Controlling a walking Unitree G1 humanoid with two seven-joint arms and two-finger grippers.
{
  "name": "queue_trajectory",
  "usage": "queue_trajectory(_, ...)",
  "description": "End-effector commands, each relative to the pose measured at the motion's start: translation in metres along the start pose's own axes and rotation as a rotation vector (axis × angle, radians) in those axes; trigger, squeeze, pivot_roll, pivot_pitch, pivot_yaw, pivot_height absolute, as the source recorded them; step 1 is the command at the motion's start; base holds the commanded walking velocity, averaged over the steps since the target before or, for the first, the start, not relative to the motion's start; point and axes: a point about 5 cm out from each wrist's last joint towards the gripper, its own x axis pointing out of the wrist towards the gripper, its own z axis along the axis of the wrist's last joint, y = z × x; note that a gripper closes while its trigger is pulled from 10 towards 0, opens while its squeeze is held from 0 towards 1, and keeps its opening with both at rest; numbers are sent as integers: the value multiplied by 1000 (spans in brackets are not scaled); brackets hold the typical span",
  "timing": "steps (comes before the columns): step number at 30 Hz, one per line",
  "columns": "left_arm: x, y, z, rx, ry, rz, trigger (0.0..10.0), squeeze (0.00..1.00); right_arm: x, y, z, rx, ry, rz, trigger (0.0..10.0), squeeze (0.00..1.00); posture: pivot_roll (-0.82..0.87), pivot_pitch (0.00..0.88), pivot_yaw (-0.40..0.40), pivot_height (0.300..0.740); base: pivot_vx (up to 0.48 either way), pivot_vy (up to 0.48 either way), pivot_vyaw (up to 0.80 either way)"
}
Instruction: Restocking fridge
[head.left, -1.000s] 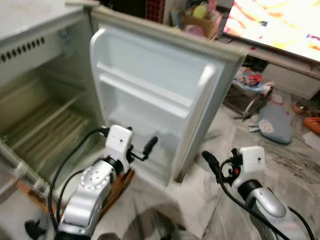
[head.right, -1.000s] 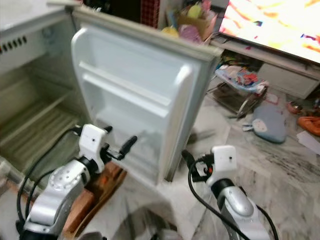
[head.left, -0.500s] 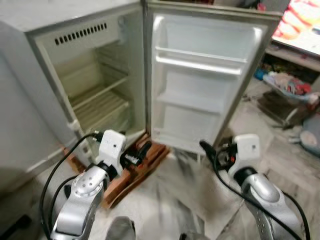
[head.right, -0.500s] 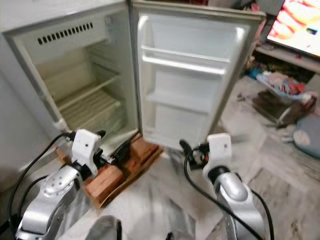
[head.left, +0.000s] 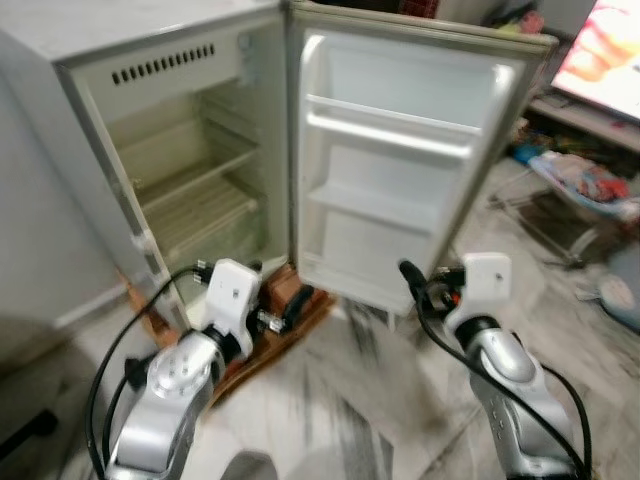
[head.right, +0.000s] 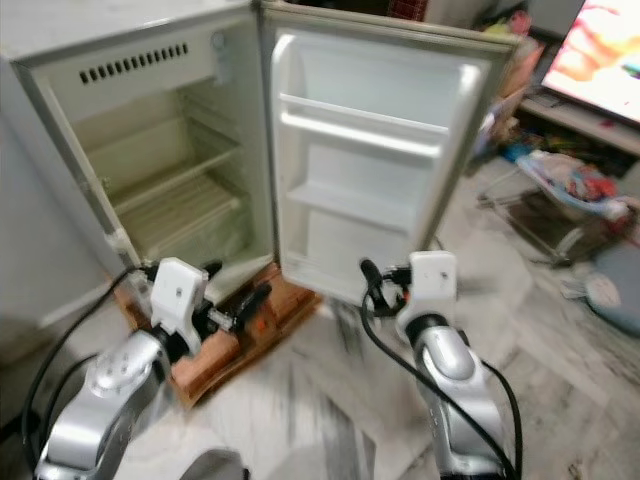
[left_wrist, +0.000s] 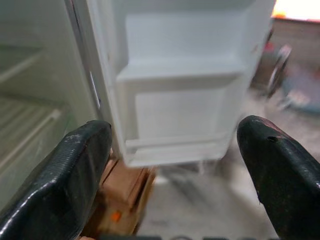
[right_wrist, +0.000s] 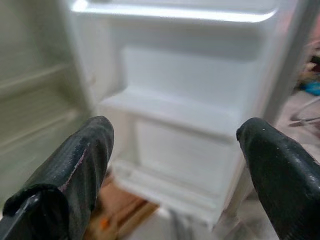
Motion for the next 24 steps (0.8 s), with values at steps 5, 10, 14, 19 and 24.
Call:
queue_trajectory(5,16,4,17,95,-90,121,10000,0,0,-22,-6,0,1,-123,10000,0,92,0,-80,740,360,-161,-800)
queue_trajectory(10,22,8,25,118,-122,110,10000,0,8,-16,-2,-1,-27,-110,10000,0,84,0,-75,740,0,0,-800)
queue_trajectory(14,21,8,21,119,-129,129,10000,0,8,-19,-3,-3,-34,-124,10000,0,73,0,-68,740,0,0,-800)
queue_trajectory(19,22,6,16,103,-128,131,10000,0,8,-21,-3,-8,-44,-138,10000,0,66,0,-64,740,0,0,-800)
queue_trajectory(24,25,4,19,78,-149,105,10000,0,11,-21,1,-15,-62,-146,10000,0,65,0,-63,740,0,0,-800)
